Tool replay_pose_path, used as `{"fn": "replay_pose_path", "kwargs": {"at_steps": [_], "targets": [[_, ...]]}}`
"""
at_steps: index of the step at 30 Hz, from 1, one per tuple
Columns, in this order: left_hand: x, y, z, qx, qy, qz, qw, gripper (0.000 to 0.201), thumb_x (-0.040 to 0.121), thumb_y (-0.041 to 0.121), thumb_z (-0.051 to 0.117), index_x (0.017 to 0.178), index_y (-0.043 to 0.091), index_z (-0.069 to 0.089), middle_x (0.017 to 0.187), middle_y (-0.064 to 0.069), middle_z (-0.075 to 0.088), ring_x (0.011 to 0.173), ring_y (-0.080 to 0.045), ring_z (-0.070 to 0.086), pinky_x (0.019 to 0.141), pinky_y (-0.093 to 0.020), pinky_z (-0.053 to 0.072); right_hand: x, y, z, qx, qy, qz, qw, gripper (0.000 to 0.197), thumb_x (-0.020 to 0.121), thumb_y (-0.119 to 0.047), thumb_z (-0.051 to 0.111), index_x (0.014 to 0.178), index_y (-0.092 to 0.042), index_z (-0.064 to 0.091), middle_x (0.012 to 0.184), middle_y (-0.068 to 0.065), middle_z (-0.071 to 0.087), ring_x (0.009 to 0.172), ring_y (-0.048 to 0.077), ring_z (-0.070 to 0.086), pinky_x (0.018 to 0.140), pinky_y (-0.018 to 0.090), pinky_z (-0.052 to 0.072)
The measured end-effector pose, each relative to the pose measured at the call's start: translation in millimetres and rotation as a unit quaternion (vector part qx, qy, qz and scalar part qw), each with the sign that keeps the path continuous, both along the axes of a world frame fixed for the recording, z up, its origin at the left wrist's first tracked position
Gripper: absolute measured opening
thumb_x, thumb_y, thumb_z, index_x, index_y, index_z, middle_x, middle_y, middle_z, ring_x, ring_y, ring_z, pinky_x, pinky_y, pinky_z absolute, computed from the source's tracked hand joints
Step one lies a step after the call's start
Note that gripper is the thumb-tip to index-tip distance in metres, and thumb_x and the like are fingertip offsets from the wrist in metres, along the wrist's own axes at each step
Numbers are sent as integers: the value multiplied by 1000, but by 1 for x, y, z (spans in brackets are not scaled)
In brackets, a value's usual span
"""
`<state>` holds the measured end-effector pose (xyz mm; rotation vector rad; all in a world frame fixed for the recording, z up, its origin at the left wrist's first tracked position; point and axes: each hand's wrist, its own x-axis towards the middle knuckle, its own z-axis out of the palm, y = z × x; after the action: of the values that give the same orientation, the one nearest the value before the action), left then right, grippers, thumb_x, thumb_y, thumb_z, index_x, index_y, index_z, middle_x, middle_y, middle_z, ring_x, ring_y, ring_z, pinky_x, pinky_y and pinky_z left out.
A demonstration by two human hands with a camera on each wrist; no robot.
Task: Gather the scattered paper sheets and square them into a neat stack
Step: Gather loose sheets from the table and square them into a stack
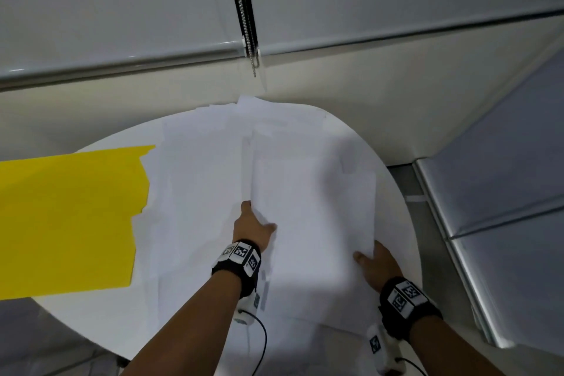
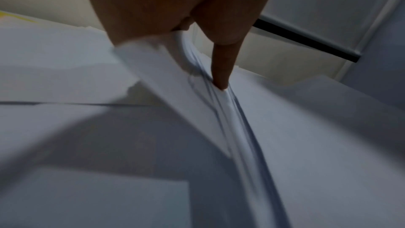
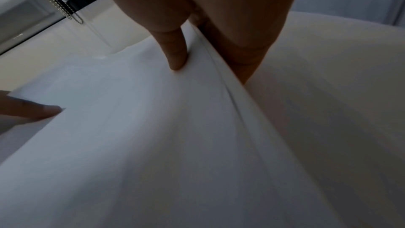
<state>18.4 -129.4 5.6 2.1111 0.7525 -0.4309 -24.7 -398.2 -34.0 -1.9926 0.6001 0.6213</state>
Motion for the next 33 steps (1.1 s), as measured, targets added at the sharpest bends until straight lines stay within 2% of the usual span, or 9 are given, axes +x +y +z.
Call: {"fn": "replay_pose_path", "kwargs": {"at_steps": [8,12,16,21,24,27,29,31,33], "targets": [[-1,27,28,41,-83,15,996,45,91,24,65,131,11,49,117,-8,62,97,-25,58,79,-25,46,0,-3,3,-4,0,5,1000,43,92,-15,59,134,-10,51,129,10,59,117,28,56,99,28,40],[3,68,61,86,-155,32,984,25,95,17,58,119,11,57,95,-6,62,92,-32,62,71,-25,41,1,2,12,-12,2,4,1000,44,92,-16,57,135,-13,50,129,9,60,115,28,57,98,30,43],[4,103,90,110,-233,48,965,25,95,12,56,120,11,60,110,-15,67,98,-31,61,79,-30,41,4,9,26,-5,-14,12,1000,45,93,-13,54,137,-15,47,128,7,59,114,27,56,96,30,42],[-2,133,111,-45,-305,83,948,36,91,11,61,127,18,60,121,-2,67,110,-23,61,94,-40,49,11,22,57,24,-80,-11,996,41,93,-11,54,134,-15,51,126,9,58,112,28,55,98,36,43],[-14,131,104,-132,-259,53,955,38,91,15,62,129,21,59,122,3,67,112,-18,63,97,-42,49,16,42,80,86,-113,-47,989,37,91,-10,56,128,-17,55,122,12,62,103,29,60,93,46,51],[-30,119,83,-150,-193,13,970,43,80,31,63,122,23,61,118,6,69,112,-17,63,102,-44,47,22,68,109,218,-128,-93,963,29,93,1,52,119,-6,60,109,14,66,91,29,64,76,32,57],[-40,112,69,-211,-143,12,967,42,79,26,64,121,23,62,119,4,69,115,-20,63,105,-46,45,22,81,126,284,-134,-96,945,34,90,3,53,113,-17,68,108,9,72,97,31,67,83,38,55],[-46,109,61,-291,-125,13,948,47,80,17,65,127,18,59,123,0,69,117,-22,62,108,-48,42,20,91,135,294,-149,-106,938,24,89,-18,60,109,-26,71,109,5,72,101,31,67,93,46,51],[-51,105,61,-309,-152,14,939,53,77,13,64,129,16,56,123,-1,68,118,-22,62,106,-45,44,18,99,144,306,-146,-121,933,43,85,-56,54,112,-26,70,112,4,72,106,27,66,99,47,47]]}}
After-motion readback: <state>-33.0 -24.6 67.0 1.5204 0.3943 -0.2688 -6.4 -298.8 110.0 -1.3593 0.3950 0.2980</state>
